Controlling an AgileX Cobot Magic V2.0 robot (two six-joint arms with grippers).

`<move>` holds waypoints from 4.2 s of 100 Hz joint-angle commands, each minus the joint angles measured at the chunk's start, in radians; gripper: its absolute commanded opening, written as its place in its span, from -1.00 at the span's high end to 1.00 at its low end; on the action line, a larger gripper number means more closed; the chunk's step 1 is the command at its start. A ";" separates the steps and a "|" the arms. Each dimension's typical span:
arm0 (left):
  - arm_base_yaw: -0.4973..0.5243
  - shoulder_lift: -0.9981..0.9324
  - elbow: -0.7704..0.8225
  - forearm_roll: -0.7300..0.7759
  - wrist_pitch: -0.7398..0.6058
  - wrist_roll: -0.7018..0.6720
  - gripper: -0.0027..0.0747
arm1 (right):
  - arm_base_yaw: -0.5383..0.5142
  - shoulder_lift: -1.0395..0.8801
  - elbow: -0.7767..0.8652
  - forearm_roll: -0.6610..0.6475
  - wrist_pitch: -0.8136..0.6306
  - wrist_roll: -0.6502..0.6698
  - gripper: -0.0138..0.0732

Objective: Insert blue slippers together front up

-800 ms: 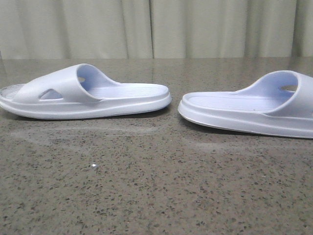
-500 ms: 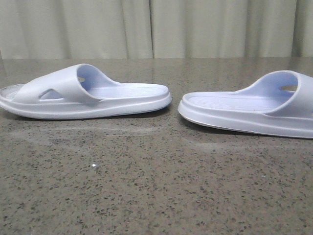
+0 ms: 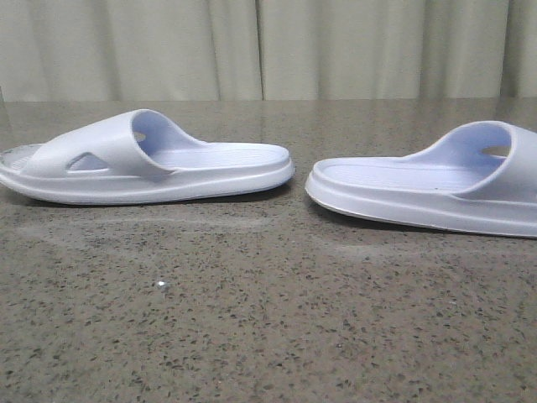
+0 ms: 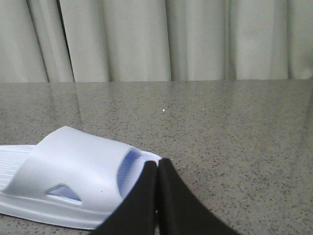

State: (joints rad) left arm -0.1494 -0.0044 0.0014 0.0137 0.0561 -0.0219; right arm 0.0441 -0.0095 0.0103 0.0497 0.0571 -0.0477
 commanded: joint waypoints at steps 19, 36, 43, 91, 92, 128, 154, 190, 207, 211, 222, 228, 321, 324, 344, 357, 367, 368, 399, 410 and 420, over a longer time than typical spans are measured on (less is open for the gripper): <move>-0.007 -0.027 0.009 -0.007 -0.081 -0.011 0.89 | -0.004 -0.022 0.021 -0.009 -0.076 -0.002 0.93; -0.007 -0.027 0.009 -0.007 -0.081 -0.011 0.89 | -0.004 -0.022 0.021 -0.009 -0.076 -0.002 0.93; -0.007 -0.027 0.009 -0.007 -0.081 -0.011 0.89 | -0.004 -0.022 0.021 -0.009 -0.076 -0.002 0.93; -0.007 -0.027 0.009 -0.007 -0.093 -0.011 0.89 | -0.004 -0.022 0.021 -0.009 -0.082 -0.002 0.93; -0.007 -0.027 0.009 -0.007 -0.093 -0.011 0.89 | -0.004 -0.022 0.021 -0.009 -0.082 -0.002 0.93; -0.007 -0.027 0.007 -0.206 -0.130 -0.011 0.89 | -0.004 -0.022 -0.001 -0.009 -0.080 -0.002 0.93; -0.007 -0.027 -0.123 -0.380 -0.056 -0.011 0.89 | -0.004 -0.022 -0.103 -0.009 -0.033 -0.002 0.93; -0.007 0.192 -0.475 -0.461 0.242 -0.011 0.89 | -0.004 0.156 -0.404 -0.003 0.221 -0.002 0.93; -0.007 0.366 -0.611 -0.463 0.402 -0.011 0.89 | -0.004 0.293 -0.541 0.014 0.367 -0.002 0.93; -0.007 0.393 -0.629 -0.463 0.411 -0.011 0.89 | -0.004 0.321 -0.570 0.029 0.389 -0.002 0.93; -0.007 0.454 -0.641 -0.463 0.411 -0.011 0.89 | -0.004 0.365 -0.593 0.043 0.389 -0.002 0.93; -0.007 0.477 -0.639 -0.463 0.411 -0.011 0.89 | -0.004 0.372 -0.593 0.043 0.382 -0.002 0.93; -0.007 0.593 -0.637 -0.523 0.283 -0.115 -0.43 | -0.004 0.374 -0.593 0.128 0.291 -0.002 -0.34; -0.007 0.617 -0.637 -0.523 0.276 -0.132 -0.43 | -0.004 0.374 -0.593 0.128 0.286 -0.002 -0.34; -0.007 0.781 -0.637 -0.598 0.256 -0.175 -0.43 | -0.004 0.374 -0.593 0.128 0.276 -0.002 -0.34; -0.007 0.897 -0.637 -0.664 0.234 -0.175 -0.43 | -0.004 0.374 -0.593 0.128 0.270 -0.002 -0.34; -0.007 0.974 -0.639 -0.712 0.225 -0.175 -0.43 | -0.004 0.374 -0.593 0.129 0.270 -0.002 -0.34; -0.007 0.979 -0.639 -0.715 0.225 -0.175 -0.43 | -0.004 0.374 -0.593 0.129 0.270 -0.002 -0.34; -0.007 1.119 -0.639 -0.871 0.205 -0.175 -0.43 | -0.004 0.374 -0.593 0.131 0.270 -0.002 -0.34; -0.007 1.138 -0.643 -0.871 0.201 -0.175 -0.43 | -0.004 0.374 -0.593 0.131 0.270 -0.002 -0.34; -0.007 1.155 -0.648 -0.873 0.198 -0.175 -0.43 | -0.004 0.374 -0.593 0.131 0.270 -0.002 -0.34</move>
State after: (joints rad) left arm -0.1494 1.1524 -0.6068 -0.8347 0.3016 -0.1897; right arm 0.0441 0.3474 -0.5460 0.1752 0.4145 -0.0461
